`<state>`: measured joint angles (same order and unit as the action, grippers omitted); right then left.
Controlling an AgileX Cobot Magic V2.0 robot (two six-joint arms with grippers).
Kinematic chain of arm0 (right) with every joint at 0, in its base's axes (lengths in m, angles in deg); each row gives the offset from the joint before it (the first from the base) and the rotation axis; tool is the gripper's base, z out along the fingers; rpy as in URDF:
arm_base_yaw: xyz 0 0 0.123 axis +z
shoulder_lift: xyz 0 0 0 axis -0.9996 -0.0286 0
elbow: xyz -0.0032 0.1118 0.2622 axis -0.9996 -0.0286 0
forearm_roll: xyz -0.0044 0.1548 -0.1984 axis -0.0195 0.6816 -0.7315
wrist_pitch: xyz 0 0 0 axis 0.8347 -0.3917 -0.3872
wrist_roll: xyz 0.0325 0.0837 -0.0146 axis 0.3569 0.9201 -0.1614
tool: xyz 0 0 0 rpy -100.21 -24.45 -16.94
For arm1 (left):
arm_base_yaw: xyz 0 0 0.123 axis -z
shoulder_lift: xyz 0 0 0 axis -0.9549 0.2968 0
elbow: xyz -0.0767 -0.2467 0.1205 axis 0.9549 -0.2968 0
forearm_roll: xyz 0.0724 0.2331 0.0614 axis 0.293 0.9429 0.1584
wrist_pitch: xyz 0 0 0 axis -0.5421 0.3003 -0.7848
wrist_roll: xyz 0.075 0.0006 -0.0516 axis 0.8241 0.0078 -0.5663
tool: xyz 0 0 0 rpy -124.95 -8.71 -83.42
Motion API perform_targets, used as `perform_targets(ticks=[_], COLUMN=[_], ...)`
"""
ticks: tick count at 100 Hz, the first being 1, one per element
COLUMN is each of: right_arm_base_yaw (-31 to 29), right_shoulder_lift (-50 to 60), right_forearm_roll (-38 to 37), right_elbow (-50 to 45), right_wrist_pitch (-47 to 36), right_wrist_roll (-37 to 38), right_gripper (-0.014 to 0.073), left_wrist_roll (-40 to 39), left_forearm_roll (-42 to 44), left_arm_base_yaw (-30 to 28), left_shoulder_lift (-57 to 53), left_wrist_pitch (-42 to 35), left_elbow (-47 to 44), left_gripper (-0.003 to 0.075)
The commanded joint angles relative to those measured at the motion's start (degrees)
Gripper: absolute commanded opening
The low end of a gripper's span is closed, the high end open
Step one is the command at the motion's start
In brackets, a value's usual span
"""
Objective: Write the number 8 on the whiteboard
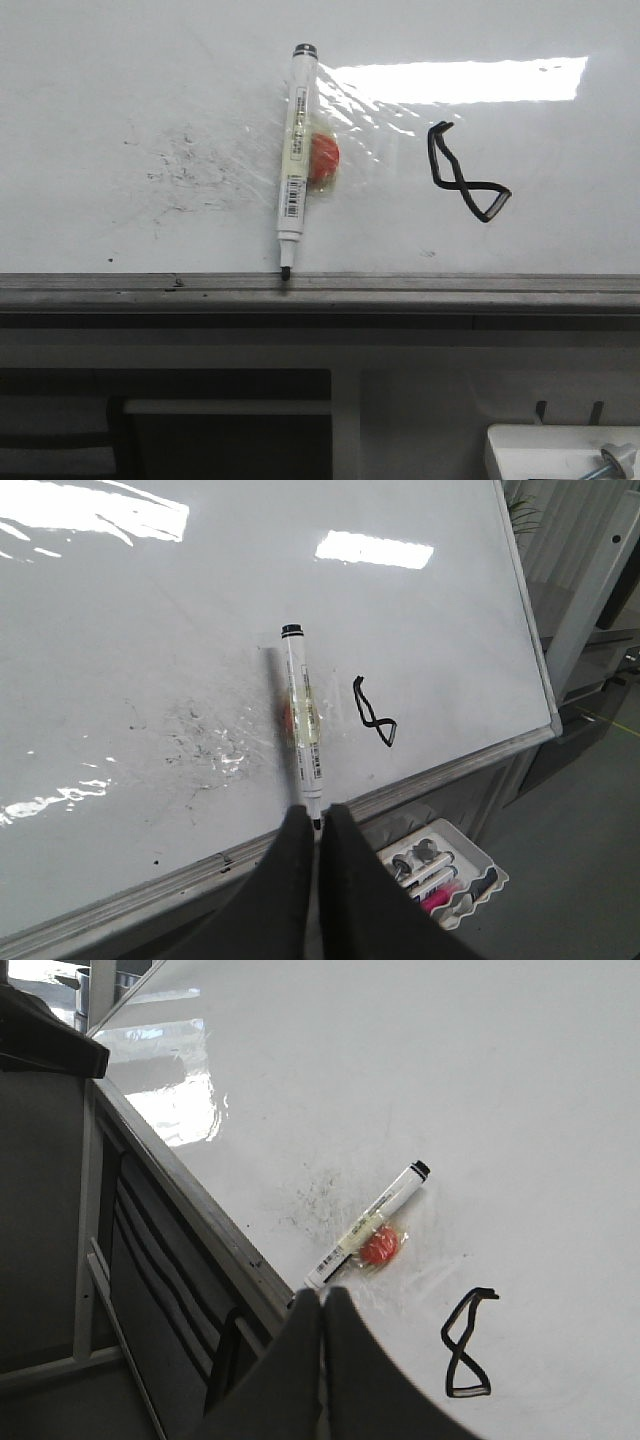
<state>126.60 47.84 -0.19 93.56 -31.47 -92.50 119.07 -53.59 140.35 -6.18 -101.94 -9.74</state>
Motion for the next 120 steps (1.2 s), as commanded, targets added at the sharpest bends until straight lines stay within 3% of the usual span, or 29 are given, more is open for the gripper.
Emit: perform_targets(ticks=[1,21,35,54,71,83,102,120], right_arm_base_yaw=[-0.2,-0.2,-0.2,-0.2,-0.2,-0.2,-0.2,-0.2], right_shoulder_lift=[-0.4,-0.4,-0.4,-0.4,-0.4,-0.4,-0.4,-0.4], right_forearm_roll=[0.0,0.0,0.0,0.0,0.0,0.0,0.0,0.0], right_elbow=[1.7,1.7,1.7,1.7,1.7,1.7,1.7,1.7], right_wrist_pitch=[-3.3,-3.3,-3.3,-3.3,-3.3,-3.3,-3.3,-3.3], right_wrist_roll=[0.1,0.1,0.1,0.1,0.1,0.1,0.1,0.1], right_gripper=[-0.0057,-0.0057,-0.0057,-0.0057,-0.0057,-0.0057,-0.0057,-0.0057], left_wrist_roll=[-0.2,-0.2,0.1,-14.4,-36.9,-50.5,-53.3,-54.6], left_forearm_roll=[-0.4,-0.4,5.2,30.4,59.4,70.6,80.1,80.5], left_arm_base_yaw=[0.5,0.5,0.4,-2.0,-10.2,-17.0,-26.1,-34.1], left_shoulder_lift=[0.5,0.5,0.3,0.3,0.3,0.3,0.3,0.3], left_wrist_pitch=[1.8,2.0,-0.3,-1.1,-6.1,-7.9,-2.0,-0.1], left_elbow=[1.4,1.0,-0.7,-2.5,-8.3,-12.8,-13.4,-13.4], left_gripper=[-0.0020,-0.0020,-0.0020,-0.0020,-0.0020,-0.0020,-0.0020,-0.0020])
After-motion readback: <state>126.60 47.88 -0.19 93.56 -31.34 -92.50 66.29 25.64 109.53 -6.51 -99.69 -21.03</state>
